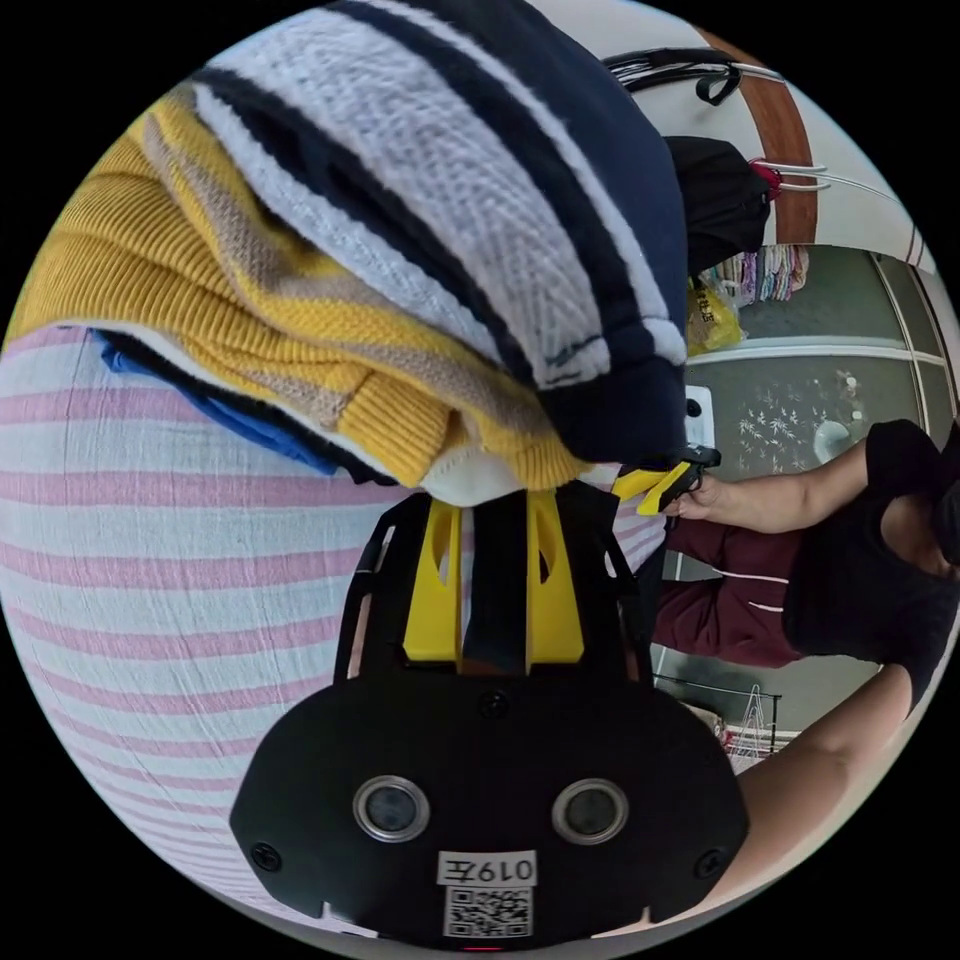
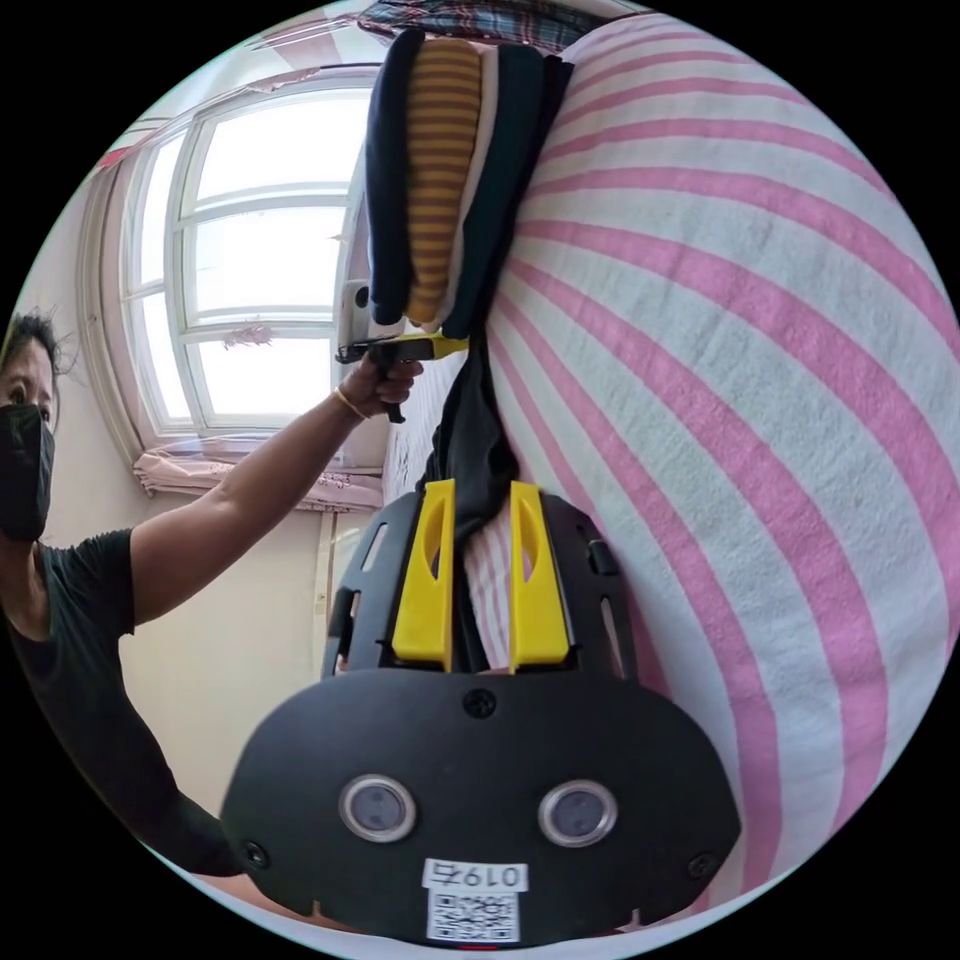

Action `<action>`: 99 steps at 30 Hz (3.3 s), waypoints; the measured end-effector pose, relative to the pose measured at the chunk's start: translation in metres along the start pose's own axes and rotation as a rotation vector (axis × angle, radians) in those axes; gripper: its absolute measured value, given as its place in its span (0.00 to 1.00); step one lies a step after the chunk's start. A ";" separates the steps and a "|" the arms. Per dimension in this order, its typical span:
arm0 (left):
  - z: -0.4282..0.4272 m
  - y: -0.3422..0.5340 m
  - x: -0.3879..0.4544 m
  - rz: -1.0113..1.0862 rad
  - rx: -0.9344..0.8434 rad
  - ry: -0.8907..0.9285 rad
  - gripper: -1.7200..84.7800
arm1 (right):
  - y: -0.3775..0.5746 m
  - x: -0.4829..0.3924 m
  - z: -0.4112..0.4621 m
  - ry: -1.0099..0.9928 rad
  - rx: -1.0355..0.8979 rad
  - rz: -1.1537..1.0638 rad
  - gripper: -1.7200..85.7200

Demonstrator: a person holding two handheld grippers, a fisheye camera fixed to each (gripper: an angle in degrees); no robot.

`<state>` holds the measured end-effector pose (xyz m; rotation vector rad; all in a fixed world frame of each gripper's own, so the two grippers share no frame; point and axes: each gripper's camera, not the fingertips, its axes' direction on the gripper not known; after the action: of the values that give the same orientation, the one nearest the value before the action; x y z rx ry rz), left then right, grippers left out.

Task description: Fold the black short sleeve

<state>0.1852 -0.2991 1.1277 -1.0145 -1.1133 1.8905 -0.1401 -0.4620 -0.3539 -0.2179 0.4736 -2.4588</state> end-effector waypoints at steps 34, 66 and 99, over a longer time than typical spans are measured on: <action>-0.067 0.087 -0.028 -0.059 0.217 0.196 0.04 | 0.019 0.015 0.078 0.041 0.063 -0.082 0.02; -0.189 0.411 0.089 -0.039 0.584 0.192 0.03 | 0.182 -0.070 0.362 0.380 -0.445 -0.919 0.02; -0.126 0.499 0.242 -0.668 0.669 -0.208 0.03 | 0.187 -0.009 0.460 0.362 -0.680 -0.970 0.10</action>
<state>0.0995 -0.2355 0.5692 -0.0499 -0.7033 1.6279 0.0906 -0.7257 -0.0018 -0.3299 1.6924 -3.1624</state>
